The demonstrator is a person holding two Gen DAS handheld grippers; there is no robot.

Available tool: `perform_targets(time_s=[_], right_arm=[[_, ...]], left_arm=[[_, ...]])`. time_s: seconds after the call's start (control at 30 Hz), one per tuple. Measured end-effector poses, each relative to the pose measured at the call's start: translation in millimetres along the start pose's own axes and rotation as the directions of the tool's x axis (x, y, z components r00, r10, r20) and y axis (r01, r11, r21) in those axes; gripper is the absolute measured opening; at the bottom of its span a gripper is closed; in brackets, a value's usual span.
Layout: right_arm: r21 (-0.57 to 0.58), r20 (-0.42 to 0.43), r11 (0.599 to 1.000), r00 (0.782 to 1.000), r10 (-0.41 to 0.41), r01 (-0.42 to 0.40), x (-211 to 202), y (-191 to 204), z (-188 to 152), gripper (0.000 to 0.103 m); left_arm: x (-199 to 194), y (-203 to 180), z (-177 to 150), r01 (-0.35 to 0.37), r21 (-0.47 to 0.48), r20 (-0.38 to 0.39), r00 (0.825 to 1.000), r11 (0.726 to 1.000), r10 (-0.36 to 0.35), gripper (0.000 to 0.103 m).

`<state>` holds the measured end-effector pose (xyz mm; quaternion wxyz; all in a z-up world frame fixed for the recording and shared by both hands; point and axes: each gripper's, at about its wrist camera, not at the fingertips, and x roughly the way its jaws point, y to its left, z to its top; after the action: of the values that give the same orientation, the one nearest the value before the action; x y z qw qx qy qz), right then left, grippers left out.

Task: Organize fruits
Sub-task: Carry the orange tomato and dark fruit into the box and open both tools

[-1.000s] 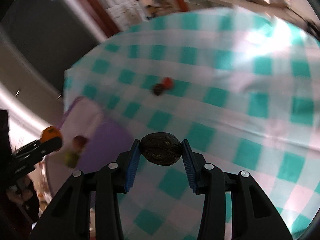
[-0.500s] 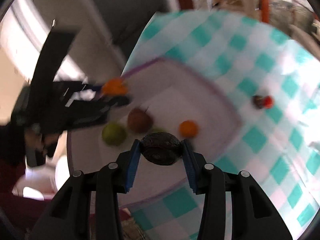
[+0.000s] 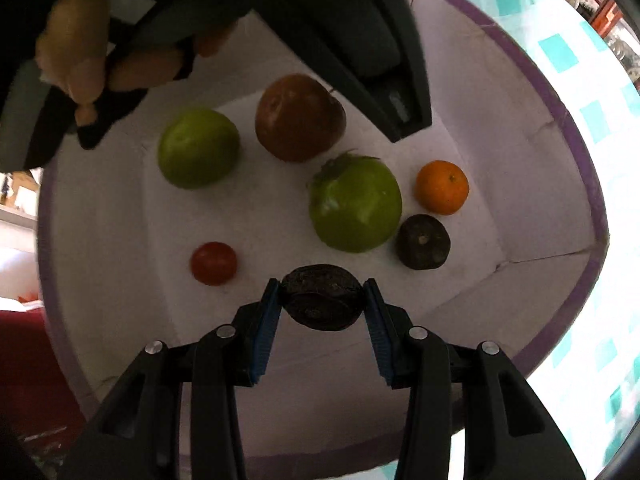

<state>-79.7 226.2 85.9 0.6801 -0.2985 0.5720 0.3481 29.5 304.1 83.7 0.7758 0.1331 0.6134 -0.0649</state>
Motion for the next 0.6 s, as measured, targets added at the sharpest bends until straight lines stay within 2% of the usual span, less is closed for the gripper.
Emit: perform_targets(time_s=[0.17, 0.53, 0.6], right_arm=[[-0.006, -0.069, 1.0, 0.997, -0.027, 0.027, 15, 3, 5, 0.042], [-0.012, -0.062, 0.999, 0.997, -0.038, 0.037, 18, 11, 3, 0.044], [-0.009, -0.048, 0.999, 0.998, -0.035, 0.034, 17, 10, 5, 0.053]], left_arm=[[12, -3, -2, -0.001, 0.033, -0.031, 1.0, 0.999, 0.002, 0.045], [28, -9, -1, -0.023, 0.052, -0.048, 0.999, 0.998, 0.026, 0.046], [29, -10, -2, -0.031, 0.05, -0.045, 0.998, 0.998, 0.033, 0.046]])
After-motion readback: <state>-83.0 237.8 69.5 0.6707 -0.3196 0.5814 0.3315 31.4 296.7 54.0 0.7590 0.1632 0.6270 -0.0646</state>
